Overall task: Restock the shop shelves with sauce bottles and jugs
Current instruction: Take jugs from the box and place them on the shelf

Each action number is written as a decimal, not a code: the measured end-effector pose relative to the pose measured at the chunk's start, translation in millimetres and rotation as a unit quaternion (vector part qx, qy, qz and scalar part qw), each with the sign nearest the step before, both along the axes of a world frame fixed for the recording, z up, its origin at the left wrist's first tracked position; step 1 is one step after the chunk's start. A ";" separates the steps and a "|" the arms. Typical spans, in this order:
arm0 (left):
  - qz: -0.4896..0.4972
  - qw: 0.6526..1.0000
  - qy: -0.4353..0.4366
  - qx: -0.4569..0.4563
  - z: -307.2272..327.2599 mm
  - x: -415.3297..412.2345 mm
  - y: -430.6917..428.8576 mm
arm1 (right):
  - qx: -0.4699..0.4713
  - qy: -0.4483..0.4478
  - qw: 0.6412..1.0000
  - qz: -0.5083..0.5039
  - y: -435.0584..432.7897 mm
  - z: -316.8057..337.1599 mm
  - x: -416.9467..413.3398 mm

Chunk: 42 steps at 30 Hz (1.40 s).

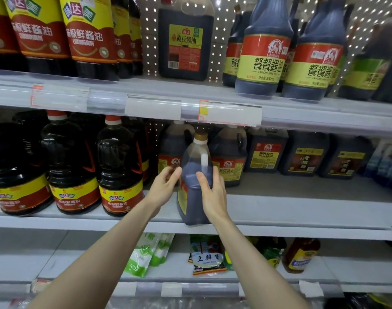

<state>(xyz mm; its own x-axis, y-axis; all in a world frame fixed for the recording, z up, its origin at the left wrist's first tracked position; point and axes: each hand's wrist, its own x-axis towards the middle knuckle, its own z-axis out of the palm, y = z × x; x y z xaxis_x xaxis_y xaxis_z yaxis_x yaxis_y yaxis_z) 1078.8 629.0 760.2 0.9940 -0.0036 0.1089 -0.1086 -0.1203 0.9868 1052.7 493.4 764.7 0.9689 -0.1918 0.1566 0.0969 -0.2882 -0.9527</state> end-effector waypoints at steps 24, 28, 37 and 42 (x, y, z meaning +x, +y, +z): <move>0.150 0.985 0.011 0.079 -18.2 9.8 -14.2 | 0.072 0.075 0.989 0.102 -38.0 6.9 19.3; 0.164 0.982 0.015 0.096 -13.5 -1.7 -21.5 | 0.060 0.088 0.991 0.081 -36.1 1.4 25.5; 0.093 0.996 0.009 -0.013 -14.0 -7.7 -13.7 | 0.081 0.108 0.989 0.066 -26.5 -18.9 2.0; 0.112 0.993 0.004 -0.039 -14.4 -15.7 -12.7 | 0.103 0.107 0.986 0.074 -29.9 -20.7 11.7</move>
<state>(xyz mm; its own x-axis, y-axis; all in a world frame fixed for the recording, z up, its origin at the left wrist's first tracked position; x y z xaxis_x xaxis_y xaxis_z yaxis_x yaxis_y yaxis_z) 1063.1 616.3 745.8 0.9699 0.2257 0.0919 -0.0793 -0.0640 0.9948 1064.4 463.5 744.0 0.9953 -0.0524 -0.0812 -0.0854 -0.0833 -0.9929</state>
